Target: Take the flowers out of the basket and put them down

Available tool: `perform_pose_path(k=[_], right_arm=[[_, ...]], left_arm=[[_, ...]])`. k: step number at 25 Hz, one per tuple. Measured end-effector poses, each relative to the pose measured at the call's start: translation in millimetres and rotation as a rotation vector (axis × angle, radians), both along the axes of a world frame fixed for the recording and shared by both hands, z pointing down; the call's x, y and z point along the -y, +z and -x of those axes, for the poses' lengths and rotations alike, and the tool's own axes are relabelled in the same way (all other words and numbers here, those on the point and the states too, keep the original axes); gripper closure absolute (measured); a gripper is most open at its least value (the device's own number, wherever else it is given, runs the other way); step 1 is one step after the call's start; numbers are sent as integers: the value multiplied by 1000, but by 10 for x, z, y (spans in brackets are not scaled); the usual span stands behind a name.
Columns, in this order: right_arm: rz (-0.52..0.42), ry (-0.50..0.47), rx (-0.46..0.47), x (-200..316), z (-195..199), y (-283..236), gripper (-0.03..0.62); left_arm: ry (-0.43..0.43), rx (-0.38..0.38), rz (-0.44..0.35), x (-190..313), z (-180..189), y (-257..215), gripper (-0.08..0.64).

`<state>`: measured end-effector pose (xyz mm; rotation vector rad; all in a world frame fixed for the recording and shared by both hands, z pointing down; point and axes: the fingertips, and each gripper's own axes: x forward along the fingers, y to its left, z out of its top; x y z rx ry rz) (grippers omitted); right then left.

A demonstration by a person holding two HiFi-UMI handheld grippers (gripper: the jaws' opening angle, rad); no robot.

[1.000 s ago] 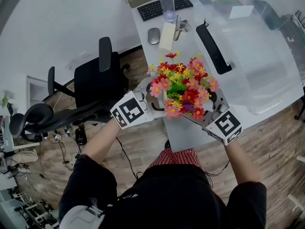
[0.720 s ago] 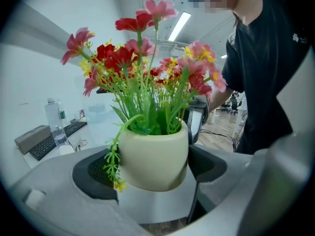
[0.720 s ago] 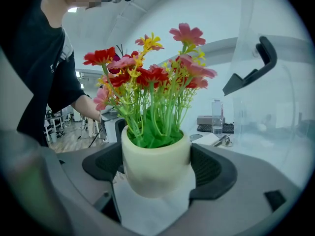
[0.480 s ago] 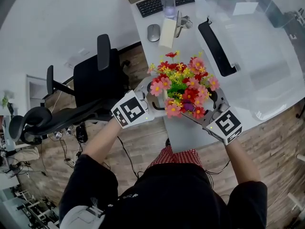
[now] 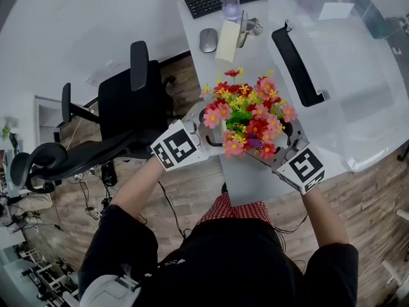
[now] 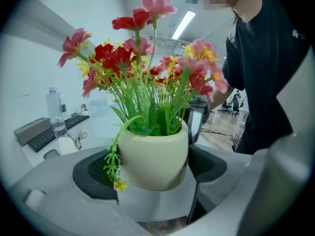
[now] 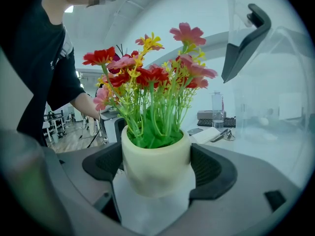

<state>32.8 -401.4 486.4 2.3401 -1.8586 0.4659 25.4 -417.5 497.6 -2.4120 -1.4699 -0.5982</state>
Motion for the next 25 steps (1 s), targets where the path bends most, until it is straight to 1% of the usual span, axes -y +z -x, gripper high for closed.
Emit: perform_pose_path(k=[25], right_arm=[[43,-13,46,10,-80,303,155]], left_arm=[[-20,57,-4,10,-70,307,126]])
